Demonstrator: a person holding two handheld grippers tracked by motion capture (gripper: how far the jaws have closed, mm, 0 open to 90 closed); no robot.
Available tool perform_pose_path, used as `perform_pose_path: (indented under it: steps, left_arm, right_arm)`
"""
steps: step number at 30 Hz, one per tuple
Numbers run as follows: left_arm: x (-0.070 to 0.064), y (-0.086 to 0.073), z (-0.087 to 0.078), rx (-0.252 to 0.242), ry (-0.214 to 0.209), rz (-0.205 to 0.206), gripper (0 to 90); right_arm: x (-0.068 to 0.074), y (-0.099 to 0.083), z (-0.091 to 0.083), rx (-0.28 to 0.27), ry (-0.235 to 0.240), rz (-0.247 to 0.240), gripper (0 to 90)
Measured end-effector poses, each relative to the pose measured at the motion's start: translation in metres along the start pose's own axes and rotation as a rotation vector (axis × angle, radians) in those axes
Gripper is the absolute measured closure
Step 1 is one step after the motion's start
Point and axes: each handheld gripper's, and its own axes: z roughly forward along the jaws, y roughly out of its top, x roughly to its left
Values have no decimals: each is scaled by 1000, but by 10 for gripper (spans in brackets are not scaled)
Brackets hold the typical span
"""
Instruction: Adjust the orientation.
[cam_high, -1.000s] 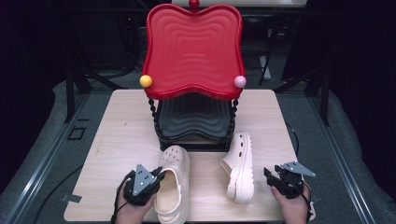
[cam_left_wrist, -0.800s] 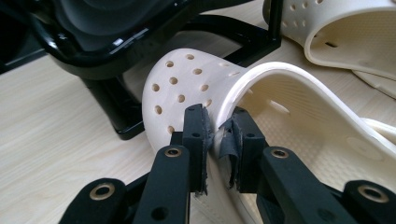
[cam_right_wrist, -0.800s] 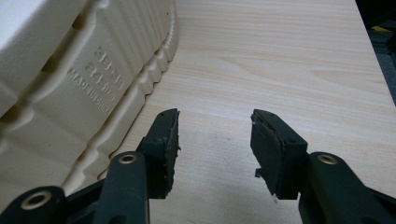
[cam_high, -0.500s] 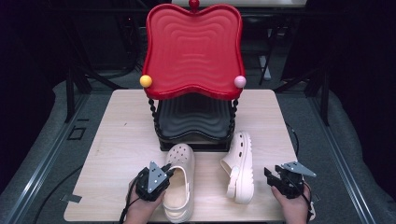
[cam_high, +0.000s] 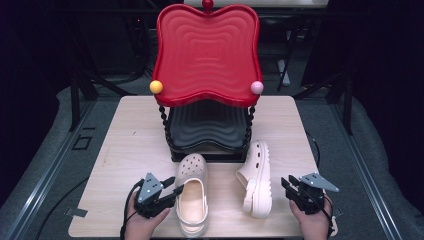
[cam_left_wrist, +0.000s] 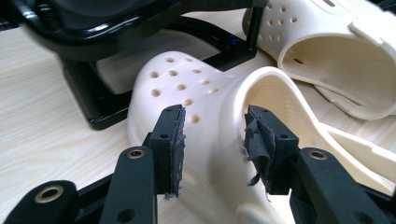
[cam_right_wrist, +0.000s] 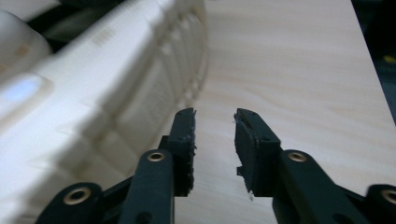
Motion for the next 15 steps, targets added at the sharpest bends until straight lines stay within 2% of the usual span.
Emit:
perform_pose_path:
  steps: [4,6,8,10,11,15]
  left_arm:
    - [15,-6,-16,36,-10,-46,560]
    - [22,-12,-24,44,6,-42,541]
    - [29,-19,-32,33,23,-43,538]
    - [38,-25,-37,39,42,-90,527]
    - [41,-26,-38,40,48,-117,516]
    - [49,-28,-40,25,66,-146,513]
  right_arm:
    - [22,12,-16,-95,69,-35,783]
    - [36,16,-19,-114,105,-75,814]
    - [48,17,-16,-90,138,-126,835]
    - [56,16,-11,-46,143,-181,840]
    - [58,15,-7,-62,146,-190,843]
    - [57,16,-6,-57,146,-179,852]
